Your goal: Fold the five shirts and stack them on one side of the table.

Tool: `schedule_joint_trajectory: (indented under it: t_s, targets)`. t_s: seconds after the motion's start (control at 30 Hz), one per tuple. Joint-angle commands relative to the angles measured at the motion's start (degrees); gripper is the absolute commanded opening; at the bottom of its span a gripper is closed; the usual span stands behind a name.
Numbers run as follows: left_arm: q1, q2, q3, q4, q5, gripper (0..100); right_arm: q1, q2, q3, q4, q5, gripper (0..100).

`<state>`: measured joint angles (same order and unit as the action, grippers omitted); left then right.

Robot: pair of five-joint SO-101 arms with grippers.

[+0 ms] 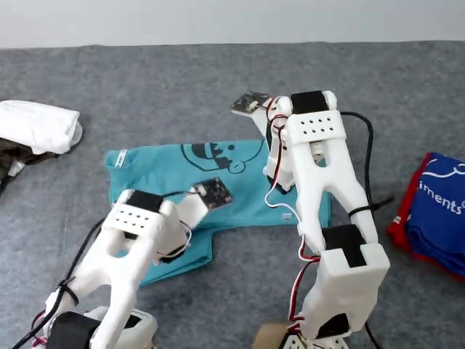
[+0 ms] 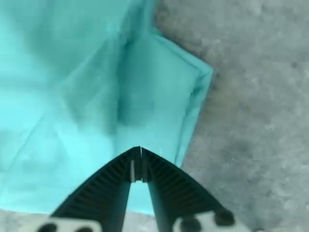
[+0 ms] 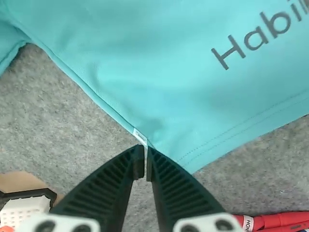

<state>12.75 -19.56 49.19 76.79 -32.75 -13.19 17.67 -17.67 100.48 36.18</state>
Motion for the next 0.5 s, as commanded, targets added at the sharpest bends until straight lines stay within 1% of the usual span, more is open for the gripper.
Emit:
schedule_joint_trajectory:
  t_s: [0.0,0.13,0.3,0.4,0.47]
  targets:
    - [-0.6,-1.8,-6.8,4.0,3.3,0,0.5,-3.9,-0.3,2.2,-0.7,0.9]
    - [-8.7,-1.8,-14.9,5.3,5.3,0,0.5,-4.0,-0.3,2.2,-0.8,0.9]
    - [-21.5,-1.8,-18.9,4.9,9.2,0,0.0,-4.0,-0.3,2.2,-0.9,0.9]
    - [-29.5,-1.8,-19.7,4.4,14.4,0,-2.5,-4.0,-0.3,2.0,-1.1,0.9]
    - [-34.8,-1.9,-19.8,3.3,18.8,0,-5.4,-3.6,-0.4,1.7,-4.2,0.9]
